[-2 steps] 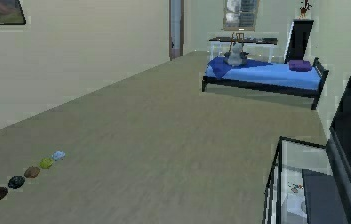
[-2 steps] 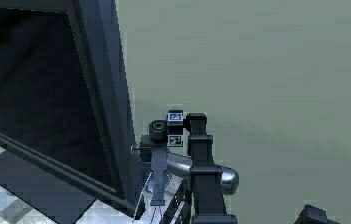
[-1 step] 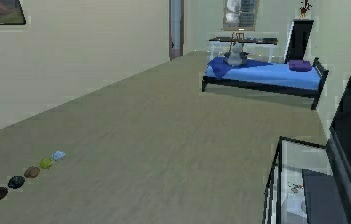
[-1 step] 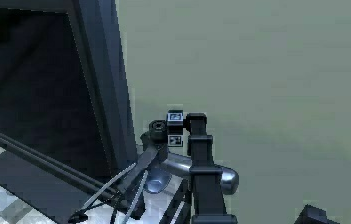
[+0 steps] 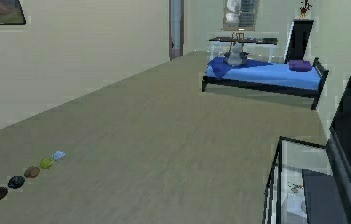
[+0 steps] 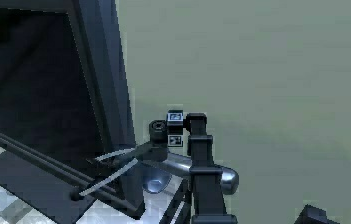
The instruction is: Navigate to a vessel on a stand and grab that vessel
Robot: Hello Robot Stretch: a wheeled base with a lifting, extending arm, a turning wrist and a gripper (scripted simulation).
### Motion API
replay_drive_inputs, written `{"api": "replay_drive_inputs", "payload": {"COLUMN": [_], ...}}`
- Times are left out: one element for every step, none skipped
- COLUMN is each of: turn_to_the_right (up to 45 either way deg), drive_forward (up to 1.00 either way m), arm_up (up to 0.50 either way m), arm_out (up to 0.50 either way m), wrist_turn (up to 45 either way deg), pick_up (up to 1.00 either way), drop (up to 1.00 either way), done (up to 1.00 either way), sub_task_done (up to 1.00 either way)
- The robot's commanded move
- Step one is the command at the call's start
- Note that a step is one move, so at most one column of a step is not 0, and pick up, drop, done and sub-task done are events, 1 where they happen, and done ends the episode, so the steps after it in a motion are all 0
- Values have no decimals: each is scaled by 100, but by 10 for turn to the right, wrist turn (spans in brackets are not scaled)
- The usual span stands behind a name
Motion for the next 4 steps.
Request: {"api": "replay_drive_inputs", "payload": {"turn_to_the_right": [0,0,0,0], "drive_forward": [0,0,0,0], "arm_up": [0,0,-30,0], "arm_out": [0,0,0,0], "wrist_turn": [450,210,0,0], "pick_up": [0,0,0,100], "drop": [0,0,0,0], "done": [0,0,0,0], "sub_task_done": [0,0,0,0]}}
